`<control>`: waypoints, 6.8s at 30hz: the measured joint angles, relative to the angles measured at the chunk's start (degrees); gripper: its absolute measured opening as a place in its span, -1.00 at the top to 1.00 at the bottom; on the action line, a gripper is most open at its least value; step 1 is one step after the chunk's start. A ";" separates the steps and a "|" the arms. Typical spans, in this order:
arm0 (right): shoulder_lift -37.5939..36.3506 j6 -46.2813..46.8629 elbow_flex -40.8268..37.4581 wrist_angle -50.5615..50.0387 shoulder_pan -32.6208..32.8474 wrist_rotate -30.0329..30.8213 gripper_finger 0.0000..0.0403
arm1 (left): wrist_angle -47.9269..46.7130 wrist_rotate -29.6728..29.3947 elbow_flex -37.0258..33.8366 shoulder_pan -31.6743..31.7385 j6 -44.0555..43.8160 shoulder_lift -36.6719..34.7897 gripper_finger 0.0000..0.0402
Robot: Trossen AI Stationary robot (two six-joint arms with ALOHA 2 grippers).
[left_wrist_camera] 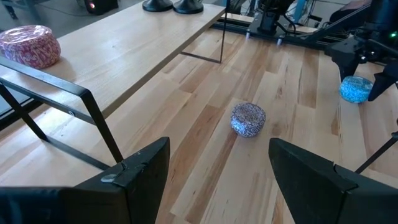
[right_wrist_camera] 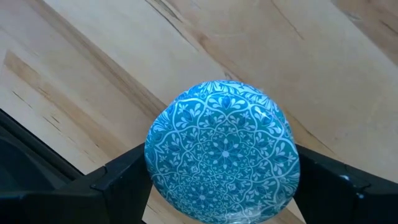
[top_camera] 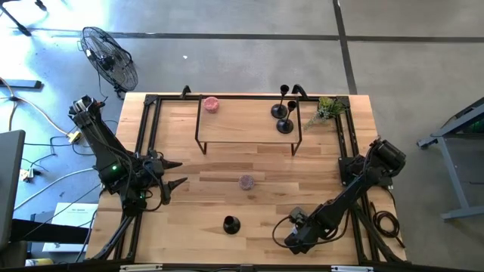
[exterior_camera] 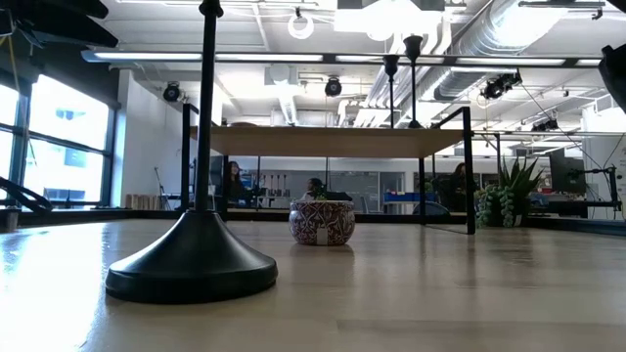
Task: Pick & Place candle stick holders
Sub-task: Put the blue patterned scented candle on the shelf
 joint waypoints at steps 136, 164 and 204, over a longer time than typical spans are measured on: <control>-0.02 -51.17 29.03 6.38 -7.56 22.05 -0.46 | 75.80 4.22 7.89 0.57 105.90 30.08 -0.34; -0.02 -59.49 29.03 10.60 -8.31 21.99 -0.46 | 56.14 37.53 13.66 14.15 42.66 30.16 -0.34; -0.04 -64.96 35.87 10.67 -14.36 12.12 -0.46 | 59.76 41.93 13.56 18.92 52.84 32.79 -0.34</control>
